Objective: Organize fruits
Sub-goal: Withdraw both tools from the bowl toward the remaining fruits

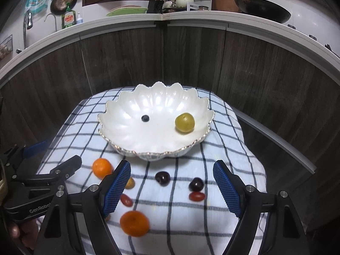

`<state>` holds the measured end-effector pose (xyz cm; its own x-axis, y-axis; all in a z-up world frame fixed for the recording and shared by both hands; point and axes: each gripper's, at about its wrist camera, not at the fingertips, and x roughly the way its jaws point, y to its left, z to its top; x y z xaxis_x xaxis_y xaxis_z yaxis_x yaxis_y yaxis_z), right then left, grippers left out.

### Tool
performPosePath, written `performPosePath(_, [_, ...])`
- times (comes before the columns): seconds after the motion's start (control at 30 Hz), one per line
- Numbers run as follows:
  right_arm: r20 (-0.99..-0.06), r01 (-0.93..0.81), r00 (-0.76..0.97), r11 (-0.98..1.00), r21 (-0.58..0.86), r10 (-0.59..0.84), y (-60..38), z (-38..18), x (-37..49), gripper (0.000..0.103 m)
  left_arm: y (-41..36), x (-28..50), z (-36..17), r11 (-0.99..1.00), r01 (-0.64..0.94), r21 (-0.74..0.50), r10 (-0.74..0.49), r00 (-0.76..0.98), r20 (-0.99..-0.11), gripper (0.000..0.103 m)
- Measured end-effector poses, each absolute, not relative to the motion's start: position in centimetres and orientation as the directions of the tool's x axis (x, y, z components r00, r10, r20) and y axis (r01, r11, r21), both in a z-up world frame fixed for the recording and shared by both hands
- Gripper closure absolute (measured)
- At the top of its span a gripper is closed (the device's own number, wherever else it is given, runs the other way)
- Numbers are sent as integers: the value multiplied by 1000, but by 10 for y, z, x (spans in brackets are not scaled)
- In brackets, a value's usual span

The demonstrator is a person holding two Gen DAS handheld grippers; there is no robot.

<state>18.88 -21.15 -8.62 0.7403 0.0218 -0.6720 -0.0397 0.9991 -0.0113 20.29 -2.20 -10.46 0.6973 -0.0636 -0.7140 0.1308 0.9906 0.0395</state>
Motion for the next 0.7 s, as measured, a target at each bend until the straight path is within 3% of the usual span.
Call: performPosePath(0.7, [-696,-55,718,998,-27,21,-205,-105,169,22,-18,183,-132,991,130,35,-60,660,-749,13])
